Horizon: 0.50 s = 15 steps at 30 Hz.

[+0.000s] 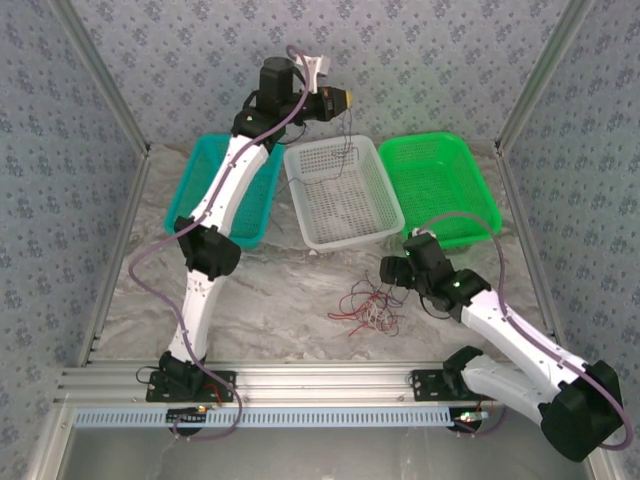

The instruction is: Untangle the cables

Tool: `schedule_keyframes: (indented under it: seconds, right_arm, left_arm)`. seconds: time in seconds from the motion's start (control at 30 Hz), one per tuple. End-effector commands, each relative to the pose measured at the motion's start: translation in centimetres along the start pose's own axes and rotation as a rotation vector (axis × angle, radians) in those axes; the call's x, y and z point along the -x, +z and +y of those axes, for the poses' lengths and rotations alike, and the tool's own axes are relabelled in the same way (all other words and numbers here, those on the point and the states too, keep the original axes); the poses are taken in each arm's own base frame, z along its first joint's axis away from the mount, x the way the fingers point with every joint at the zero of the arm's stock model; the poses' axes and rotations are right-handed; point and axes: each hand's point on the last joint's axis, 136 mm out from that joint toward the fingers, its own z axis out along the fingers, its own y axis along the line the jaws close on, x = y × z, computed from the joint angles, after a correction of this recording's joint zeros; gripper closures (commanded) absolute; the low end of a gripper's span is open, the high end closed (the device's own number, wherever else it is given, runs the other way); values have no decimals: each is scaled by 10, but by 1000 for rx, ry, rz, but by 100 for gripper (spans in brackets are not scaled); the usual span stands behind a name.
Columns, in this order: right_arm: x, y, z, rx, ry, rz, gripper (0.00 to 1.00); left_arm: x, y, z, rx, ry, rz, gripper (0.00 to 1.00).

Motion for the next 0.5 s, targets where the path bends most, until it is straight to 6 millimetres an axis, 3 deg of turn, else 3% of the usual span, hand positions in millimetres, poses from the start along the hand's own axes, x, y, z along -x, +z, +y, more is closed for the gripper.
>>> schedule_keyframes:
  seconds: [0.0,0.17,0.37,0.47]
  right_arm:
    - [16,-3,6,5,-26,-24,18]
    - [52,-3,30,48,-58,-77,20]
    - [98,6,65,115,-127,-159,18]
    - [137,-2,86,168,-141,-252,16]
  left_arm:
    - [-11,3,-3,4,-17,36,92]
    - [-20,9,-3,-2,-32,59,93]
    - [-9,-1,-22,-21,-2,39,93]
    - [-2,-10,-33,-20,36,29,93]
